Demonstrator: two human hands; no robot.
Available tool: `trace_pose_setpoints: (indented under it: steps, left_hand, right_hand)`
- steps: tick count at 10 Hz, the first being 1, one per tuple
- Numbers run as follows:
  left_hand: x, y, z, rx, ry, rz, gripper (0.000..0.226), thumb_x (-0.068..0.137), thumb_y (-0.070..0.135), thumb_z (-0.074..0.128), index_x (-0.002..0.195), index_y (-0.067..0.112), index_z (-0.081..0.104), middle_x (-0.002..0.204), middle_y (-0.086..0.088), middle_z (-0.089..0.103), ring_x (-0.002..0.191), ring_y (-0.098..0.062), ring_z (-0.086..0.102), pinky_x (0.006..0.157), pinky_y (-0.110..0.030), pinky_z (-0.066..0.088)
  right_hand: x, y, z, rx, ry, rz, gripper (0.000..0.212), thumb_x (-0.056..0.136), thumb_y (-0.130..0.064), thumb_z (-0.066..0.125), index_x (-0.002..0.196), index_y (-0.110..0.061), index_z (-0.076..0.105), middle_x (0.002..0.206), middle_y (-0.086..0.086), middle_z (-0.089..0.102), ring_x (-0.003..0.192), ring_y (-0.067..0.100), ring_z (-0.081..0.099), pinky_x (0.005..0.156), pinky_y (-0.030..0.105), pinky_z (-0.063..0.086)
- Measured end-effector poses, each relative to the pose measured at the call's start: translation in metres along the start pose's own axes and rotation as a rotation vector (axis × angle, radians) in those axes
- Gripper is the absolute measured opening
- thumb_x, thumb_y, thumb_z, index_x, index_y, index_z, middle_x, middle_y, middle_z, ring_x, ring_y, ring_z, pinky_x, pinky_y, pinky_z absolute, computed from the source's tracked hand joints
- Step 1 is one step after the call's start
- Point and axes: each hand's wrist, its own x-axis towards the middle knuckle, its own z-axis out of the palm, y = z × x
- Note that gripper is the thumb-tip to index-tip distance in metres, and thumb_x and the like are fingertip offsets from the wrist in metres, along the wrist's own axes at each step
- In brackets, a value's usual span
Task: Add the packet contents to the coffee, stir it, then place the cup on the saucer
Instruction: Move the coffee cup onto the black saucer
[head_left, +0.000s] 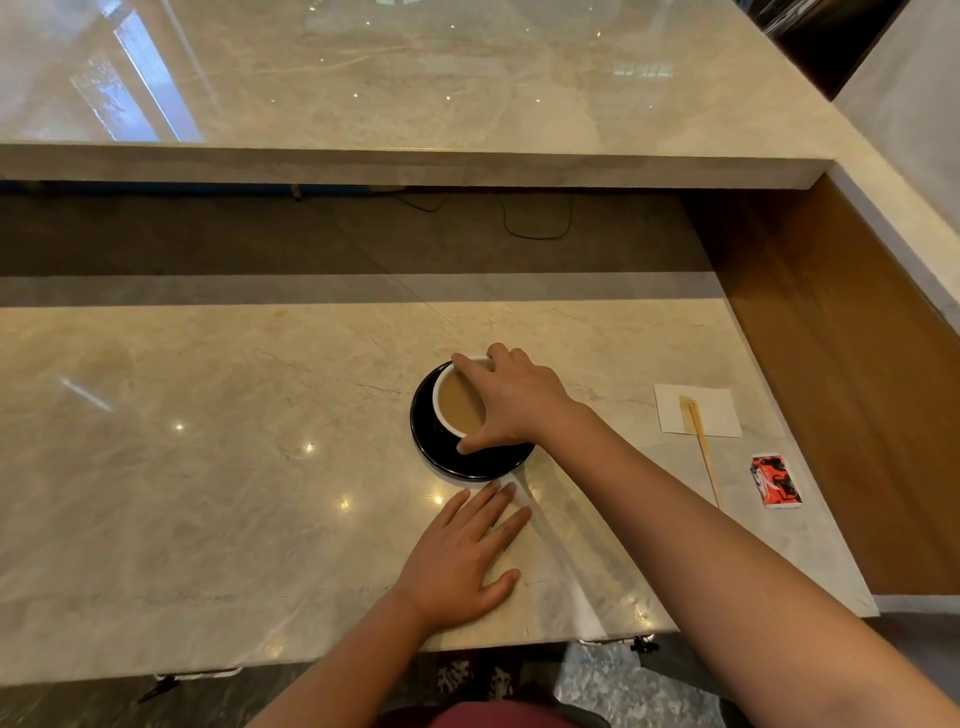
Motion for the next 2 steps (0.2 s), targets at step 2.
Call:
trace_pose_setpoints:
  steps: [2]
  left_hand:
    - [0.001, 0.002, -0.004, -0.031, 0.003, 0.016, 0.064, 0.09, 0.052, 0.043, 0.146, 0.026, 0.029, 0.154, -0.004, 0.018, 0.141, -0.019, 0.01, 0.113, -0.038, 0.011]
  right_hand:
    - [-0.028, 0.01, -0.004, 0.072, 0.072, 0.05, 0.099, 0.064, -0.059, 0.069, 0.143, -0.028, 0.016, 0.148, 0.012, 0.027, 0.133, 0.032, 0.027, 0.099, 0.048, 0.036]
